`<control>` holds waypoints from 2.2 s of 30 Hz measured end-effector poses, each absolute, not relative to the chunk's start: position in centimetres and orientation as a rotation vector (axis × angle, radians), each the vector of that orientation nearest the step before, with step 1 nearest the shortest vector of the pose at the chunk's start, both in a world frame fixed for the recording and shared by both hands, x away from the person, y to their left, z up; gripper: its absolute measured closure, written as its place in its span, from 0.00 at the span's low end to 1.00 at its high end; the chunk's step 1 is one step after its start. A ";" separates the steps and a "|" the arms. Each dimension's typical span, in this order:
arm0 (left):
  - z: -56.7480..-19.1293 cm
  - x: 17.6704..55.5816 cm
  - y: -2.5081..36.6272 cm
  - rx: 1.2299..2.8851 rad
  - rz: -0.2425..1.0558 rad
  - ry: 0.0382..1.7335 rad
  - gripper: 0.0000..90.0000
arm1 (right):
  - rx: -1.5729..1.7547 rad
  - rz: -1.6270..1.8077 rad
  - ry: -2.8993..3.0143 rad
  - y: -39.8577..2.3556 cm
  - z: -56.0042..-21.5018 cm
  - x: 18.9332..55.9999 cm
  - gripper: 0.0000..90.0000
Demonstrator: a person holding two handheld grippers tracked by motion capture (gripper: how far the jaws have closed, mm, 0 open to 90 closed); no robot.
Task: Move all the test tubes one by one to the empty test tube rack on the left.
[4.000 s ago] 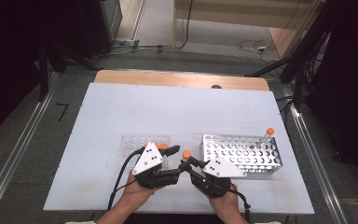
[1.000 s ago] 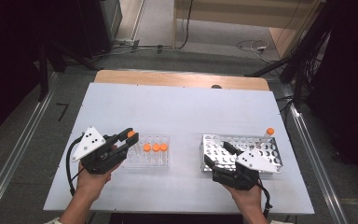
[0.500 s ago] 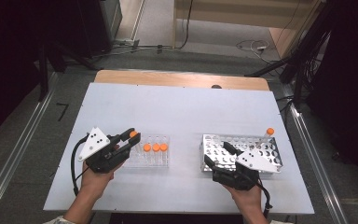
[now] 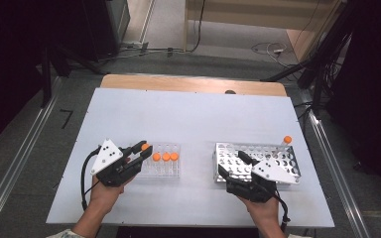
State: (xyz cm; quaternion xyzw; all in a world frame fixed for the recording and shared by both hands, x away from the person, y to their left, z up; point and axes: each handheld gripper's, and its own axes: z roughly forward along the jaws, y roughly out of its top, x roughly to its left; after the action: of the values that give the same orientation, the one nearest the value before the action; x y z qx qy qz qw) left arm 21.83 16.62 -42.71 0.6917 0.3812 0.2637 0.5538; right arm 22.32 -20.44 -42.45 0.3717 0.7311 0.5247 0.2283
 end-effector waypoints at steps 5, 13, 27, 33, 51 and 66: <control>-43.0 21.6 16.7 1.632 0.635 0.887 0.78 | 1.026 1.444 2.013 -20.5 -42.4 22.3 0.22; -43.5 21.6 16.6 1.651 0.628 0.888 0.78 | 1.025 1.441 2.016 -20.4 -42.5 22.3 0.22; -44.0 21.7 16.4 1.667 0.621 0.892 0.77 | 1.026 1.436 2.016 -20.4 -42.5 22.3 0.22; -44.0 21.8 16.4 1.673 0.606 0.895 0.75 | 1.022 1.434 2.020 -20.4 -42.6 22.3 0.22; -43.6 21.7 16.8 1.636 0.561 0.906 0.56 | 1.038 1.432 2.001 -20.9 -42.4 22.4 0.22; -43.6 21.8 16.6 1.617 0.563 0.949 0.30 | 1.098 1.335 1.869 -24.5 -42.3 23.2 0.22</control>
State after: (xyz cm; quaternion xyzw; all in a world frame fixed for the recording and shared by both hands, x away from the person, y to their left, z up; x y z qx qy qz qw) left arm 21.84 16.64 -43.62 0.6854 0.4022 0.2387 0.5581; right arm 23.16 -24.47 -42.29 0.4122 0.7019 0.5014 0.2933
